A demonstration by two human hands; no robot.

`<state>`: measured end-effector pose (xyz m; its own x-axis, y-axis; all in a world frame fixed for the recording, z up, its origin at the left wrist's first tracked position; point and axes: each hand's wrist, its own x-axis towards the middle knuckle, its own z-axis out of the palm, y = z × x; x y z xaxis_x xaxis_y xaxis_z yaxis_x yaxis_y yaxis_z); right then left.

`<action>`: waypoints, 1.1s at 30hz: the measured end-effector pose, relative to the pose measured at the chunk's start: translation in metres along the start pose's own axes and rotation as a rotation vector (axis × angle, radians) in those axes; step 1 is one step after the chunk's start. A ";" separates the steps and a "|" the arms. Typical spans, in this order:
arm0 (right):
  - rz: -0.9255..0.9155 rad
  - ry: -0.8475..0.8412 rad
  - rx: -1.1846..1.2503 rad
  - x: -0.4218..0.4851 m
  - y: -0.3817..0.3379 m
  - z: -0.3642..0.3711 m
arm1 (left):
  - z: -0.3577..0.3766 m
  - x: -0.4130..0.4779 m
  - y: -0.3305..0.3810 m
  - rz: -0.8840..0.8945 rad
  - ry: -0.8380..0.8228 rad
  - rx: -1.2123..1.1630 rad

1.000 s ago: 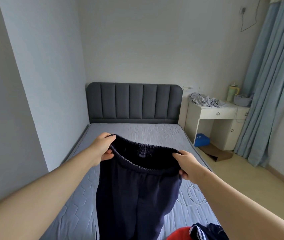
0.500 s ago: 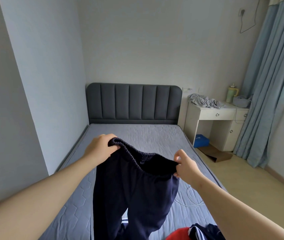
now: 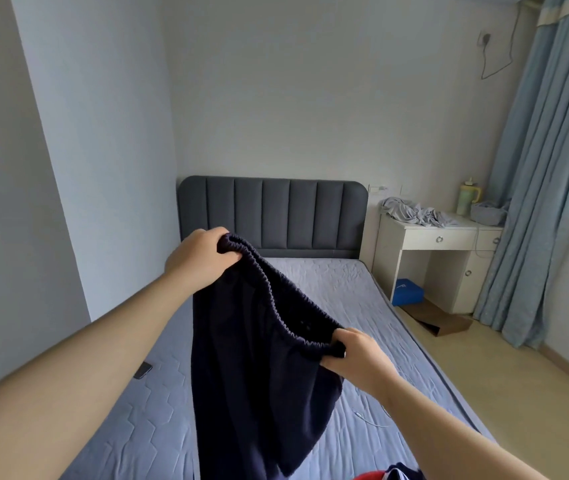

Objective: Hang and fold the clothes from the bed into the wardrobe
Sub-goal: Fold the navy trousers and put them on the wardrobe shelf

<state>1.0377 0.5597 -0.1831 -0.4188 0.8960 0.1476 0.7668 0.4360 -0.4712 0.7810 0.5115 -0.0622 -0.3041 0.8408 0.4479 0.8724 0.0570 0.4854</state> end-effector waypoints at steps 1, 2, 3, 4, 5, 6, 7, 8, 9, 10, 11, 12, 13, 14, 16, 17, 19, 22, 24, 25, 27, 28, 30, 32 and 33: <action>-0.007 0.017 0.051 0.003 -0.003 -0.005 | -0.004 0.002 -0.002 -0.026 -0.024 0.052; -0.016 0.028 0.096 0.005 -0.005 -0.012 | -0.009 0.004 -0.003 -0.054 -0.045 0.100; -0.015 0.030 0.136 0.007 -0.007 -0.018 | -0.014 0.005 -0.005 -0.086 -0.059 0.148; -0.008 0.024 0.168 0.009 -0.009 -0.026 | -0.018 0.006 -0.006 -0.114 -0.060 0.197; 0.006 0.018 0.192 0.011 -0.010 -0.033 | -0.022 0.008 -0.007 -0.127 -0.050 0.238; 0.023 0.016 0.219 0.013 -0.011 -0.039 | -0.024 0.008 -0.008 -0.130 -0.033 0.250; 0.036 0.027 0.253 0.015 -0.011 -0.043 | -0.025 0.010 -0.009 -0.126 -0.023 0.220; 0.041 0.045 0.293 0.016 -0.012 -0.047 | -0.025 0.010 -0.009 -0.133 -0.017 0.100; 0.043 0.063 0.335 0.017 -0.013 -0.049 | -0.025 0.010 -0.009 -0.169 -0.025 -0.084; 0.039 0.075 0.369 0.017 -0.015 -0.050 | -0.024 0.009 -0.008 -0.218 -0.042 -0.280; 0.037 0.073 0.398 0.018 -0.018 -0.051 | -0.024 0.007 -0.007 -0.258 -0.054 -0.432; 0.045 0.058 0.441 0.018 -0.021 -0.052 | -0.025 0.005 -0.007 -0.283 -0.067 -0.519; 0.073 0.035 0.506 0.018 -0.024 -0.053 | -0.025 0.004 -0.008 -0.301 -0.088 -0.573; 0.112 0.007 0.582 0.018 -0.025 -0.054 | -0.026 0.003 -0.009 -0.315 -0.115 -0.615; 0.195 -0.051 0.734 0.018 -0.027 -0.058 | -0.030 0.002 -0.011 -0.350 -0.170 -0.679; 0.218 -0.086 0.823 0.017 -0.029 -0.059 | -0.032 0.002 -0.013 -0.373 -0.190 -0.704; 0.209 -0.172 0.939 0.016 -0.034 -0.065 | -0.035 0.003 -0.017 -0.415 -0.204 -0.753; 0.136 -0.232 0.639 0.019 -0.042 -0.073 | -0.040 0.007 -0.018 -0.443 -0.170 -0.797; 0.089 -0.130 0.373 0.023 -0.048 -0.077 | -0.044 0.008 -0.017 -0.420 -0.154 -0.804; 0.080 -0.058 0.346 0.025 -0.050 -0.080 | -0.047 0.009 -0.016 -0.398 -0.156 -0.804; 0.071 0.048 0.468 0.029 -0.052 -0.087 | -0.053 0.009 -0.014 -0.345 -0.173 -0.813; 0.065 0.085 0.562 0.031 -0.053 -0.093 | -0.058 0.010 -0.013 -0.317 -0.184 -0.824; 0.054 0.133 0.747 0.033 -0.061 -0.106 | -0.069 0.012 -0.011 -0.267 -0.196 -0.889; 0.018 0.156 0.964 0.035 -0.074 -0.122 | -0.083 0.014 -0.008 -0.241 -0.183 -1.001; 0.000 0.163 1.079 0.035 -0.082 -0.131 | -0.090 0.016 -0.005 -0.230 -0.176 -1.048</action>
<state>1.0239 0.5662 -0.0253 -0.2880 0.9311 0.2239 -0.0973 0.2041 -0.9741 0.7373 0.4759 0.0099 -0.2867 0.9388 0.1910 0.0156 -0.1948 0.9807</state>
